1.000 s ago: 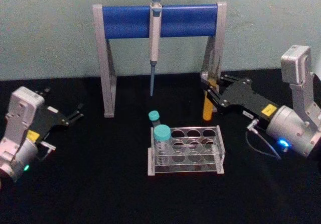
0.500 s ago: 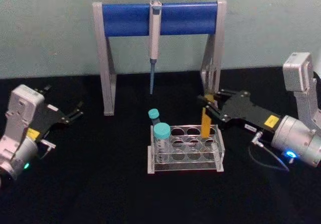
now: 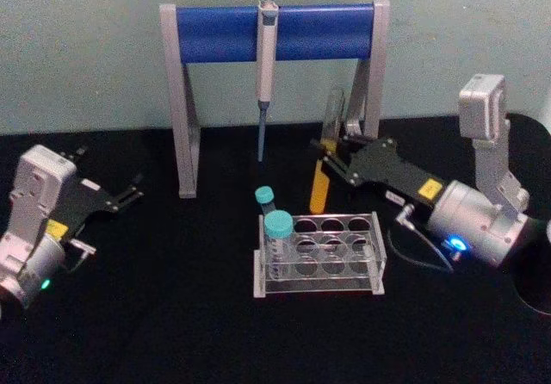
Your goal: Pick up the test tube from the test tube rack, shake it, then place it back into the test tube rack.
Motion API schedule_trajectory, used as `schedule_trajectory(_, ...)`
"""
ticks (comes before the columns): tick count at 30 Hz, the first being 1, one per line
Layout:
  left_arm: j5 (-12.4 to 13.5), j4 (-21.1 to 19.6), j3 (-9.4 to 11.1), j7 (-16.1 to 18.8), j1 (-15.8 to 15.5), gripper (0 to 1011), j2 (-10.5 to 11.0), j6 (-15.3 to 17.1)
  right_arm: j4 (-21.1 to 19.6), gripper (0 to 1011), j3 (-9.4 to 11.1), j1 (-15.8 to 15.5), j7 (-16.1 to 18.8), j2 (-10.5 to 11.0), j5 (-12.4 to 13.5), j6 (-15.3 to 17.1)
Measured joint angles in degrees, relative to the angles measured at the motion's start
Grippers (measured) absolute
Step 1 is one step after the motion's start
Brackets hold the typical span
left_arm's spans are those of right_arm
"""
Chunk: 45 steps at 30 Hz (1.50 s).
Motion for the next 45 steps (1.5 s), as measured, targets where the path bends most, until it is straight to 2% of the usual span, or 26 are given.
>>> schedule_trajectory(3, 0.0, 0.0, 0.0, 0.0, 0.0, 1001, 0.0, 0.0, 1.4, 229, 0.0, 0.9, -2.9, -1.3, -2.3, -1.6)
schedule_trajectory(10, 0.0, 0.0, 0.0, 0.0, 0.0, 1001, 0.0, 0.0, 2.4, 229, 1.1, 1.2, -6.3, -2.4, -5.6, -2.3)
schedule_trajectory(20, 0.0, 0.0, 0.0, 0.0, 0.0, 1001, 0.0, 0.0, 2.0, 229, 2.9, 0.2, -6.6, -2.8, -6.9, -1.8)
schedule_trajectory(28, 0.0, 0.0, 0.0, 0.0, 0.0, 1002, 0.0, 0.0, -0.3, 229, 4.3, -1.8, -6.8, -0.9, -7.9, -0.3)
schedule_trajectory(34, 0.0, 0.0, 0.0, 0.0, 0.0, 1001, 0.0, 0.0, -2.9, 229, 5.1, -4.0, -5.5, 1.1, -7.6, 1.4)
schedule_trajectory(38, 0.0, 0.0, 0.0, 0.0, 0.0, 1001, 0.0, 0.0, -4.8, 229, 5.3, -5.6, -3.1, 2.7, -5.5, 2.8)
schedule_trajectory(45, 0.0, 0.0, 0.0, 0.0, 0.0, 1002, 0.0, 0.0, -5.3, 229, 3.5, -5.3, 0.4, 3.2, -2.1, 4.2)
